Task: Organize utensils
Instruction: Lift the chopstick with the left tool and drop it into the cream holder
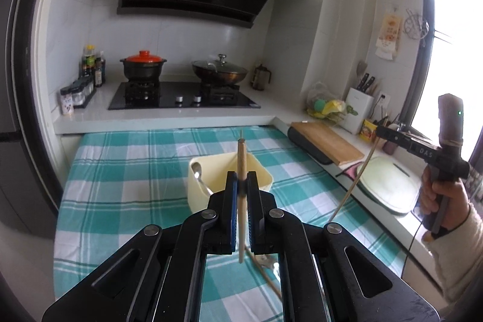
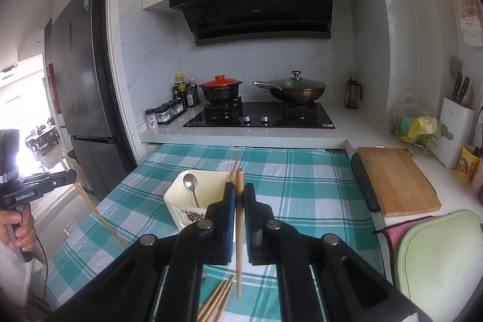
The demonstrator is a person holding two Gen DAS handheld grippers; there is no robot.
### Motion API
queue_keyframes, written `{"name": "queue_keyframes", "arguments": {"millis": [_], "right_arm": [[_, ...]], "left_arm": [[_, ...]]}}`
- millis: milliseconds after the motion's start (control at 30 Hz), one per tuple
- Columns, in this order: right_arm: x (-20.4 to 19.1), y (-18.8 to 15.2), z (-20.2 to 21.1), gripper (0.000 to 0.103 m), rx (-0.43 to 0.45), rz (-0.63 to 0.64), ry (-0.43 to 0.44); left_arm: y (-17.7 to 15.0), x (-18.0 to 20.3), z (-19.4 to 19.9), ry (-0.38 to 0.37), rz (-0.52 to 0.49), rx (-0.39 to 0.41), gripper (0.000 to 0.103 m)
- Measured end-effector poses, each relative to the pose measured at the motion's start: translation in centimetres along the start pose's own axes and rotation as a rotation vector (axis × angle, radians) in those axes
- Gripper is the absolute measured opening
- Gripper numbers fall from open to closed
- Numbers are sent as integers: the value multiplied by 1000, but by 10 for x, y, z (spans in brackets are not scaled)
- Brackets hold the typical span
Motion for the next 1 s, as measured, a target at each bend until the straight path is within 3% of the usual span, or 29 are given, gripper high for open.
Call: {"name": "queue_keyframes", "arguments": {"millis": [267,400,500,700,800,933,1000], "right_arm": [[-25,87,-27,6,177,22,22],[-40,101,-59,6,224,34,41],[-50,89,-100,6,172,51,57],[-51,34,-194,6,-124,10,116],[-43,10,-227,6,-240,-16,114],[-36,-2,-250,7,-274,-50,113],[-34,-1,-256,13,-262,-63,112]], "left_arm": [[87,-7,-39,74,-35,166,4],[89,-14,-88,107,-25,119,4],[72,-21,-127,114,-7,28,4],[22,-33,-196,114,24,-201,4],[4,-38,-219,113,49,-271,4],[-6,-39,-237,116,64,-301,5],[-8,-43,-242,122,88,-308,6]]}}
Point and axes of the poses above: each gripper's, at about its wrist camera, not at the fingertips, and z roughly against the way its jaws point, x to its right, y to its top, the point moved 10 cm from there along -z, roughly the way its jaws point, and after that the axes turned 2 degrees about -x, right-handed, at the moved point
